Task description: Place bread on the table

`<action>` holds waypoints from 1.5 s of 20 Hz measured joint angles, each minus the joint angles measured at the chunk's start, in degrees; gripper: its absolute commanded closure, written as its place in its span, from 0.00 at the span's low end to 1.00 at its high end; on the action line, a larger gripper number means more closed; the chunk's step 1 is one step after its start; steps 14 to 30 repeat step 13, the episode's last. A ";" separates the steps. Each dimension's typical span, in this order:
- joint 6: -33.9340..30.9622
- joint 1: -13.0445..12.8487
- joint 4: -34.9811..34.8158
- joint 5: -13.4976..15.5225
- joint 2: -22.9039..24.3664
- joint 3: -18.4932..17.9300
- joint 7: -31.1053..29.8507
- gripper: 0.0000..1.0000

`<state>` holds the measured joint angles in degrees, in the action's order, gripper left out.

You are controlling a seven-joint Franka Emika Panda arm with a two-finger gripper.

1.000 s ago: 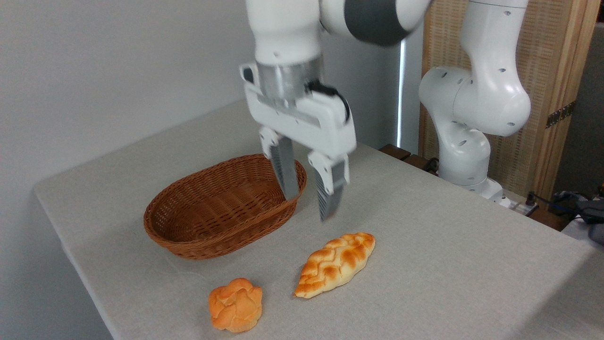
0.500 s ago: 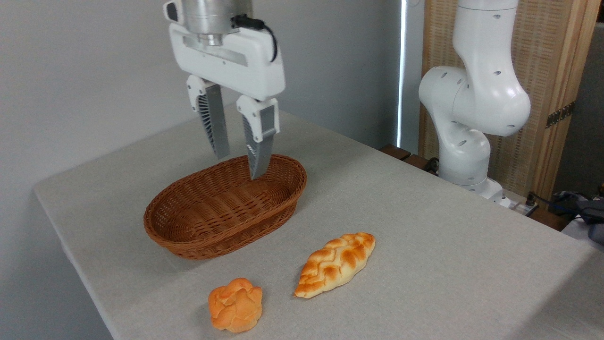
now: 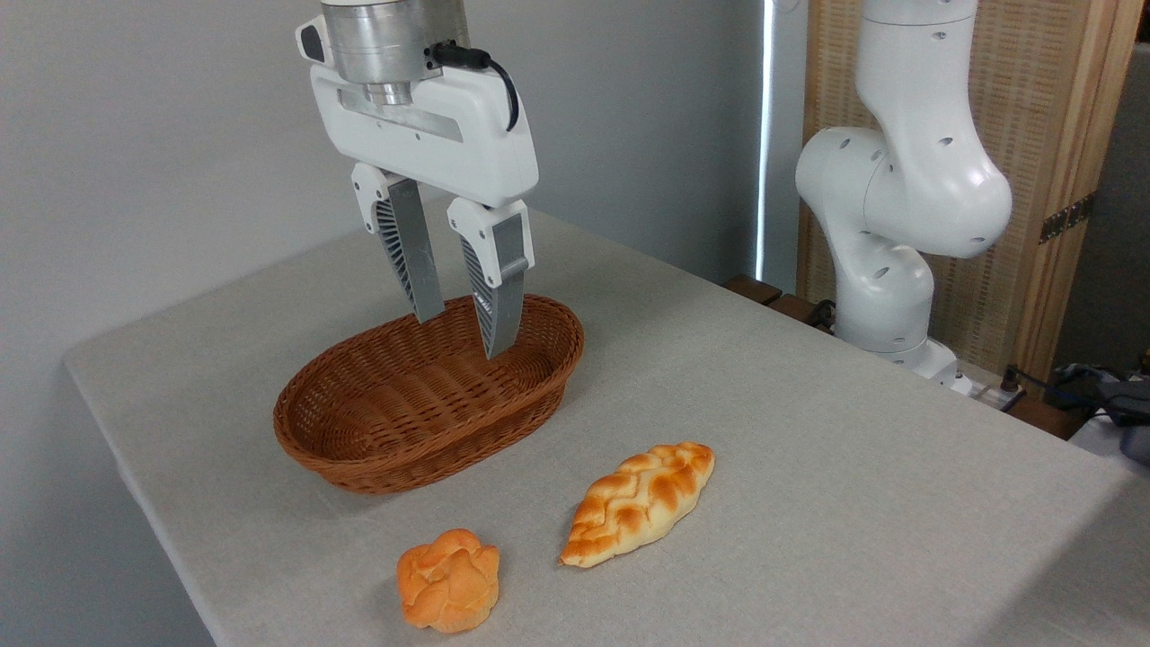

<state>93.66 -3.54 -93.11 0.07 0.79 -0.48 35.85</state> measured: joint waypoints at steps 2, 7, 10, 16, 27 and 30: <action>-0.16 0.00 0.01 -0.23 0.00 0.50 0.00 0.00; -0.75 0.06 0.01 -0.38 0.03 0.64 0.25 0.00; -1.10 0.18 0.02 -0.38 0.23 0.64 2.28 0.00; -1.12 0.31 0.02 -0.38 0.32 0.64 2.57 0.00; -1.12 0.31 0.02 -0.38 0.32 0.64 2.57 0.00; -1.12 0.31 0.02 -0.38 0.32 0.64 2.57 0.00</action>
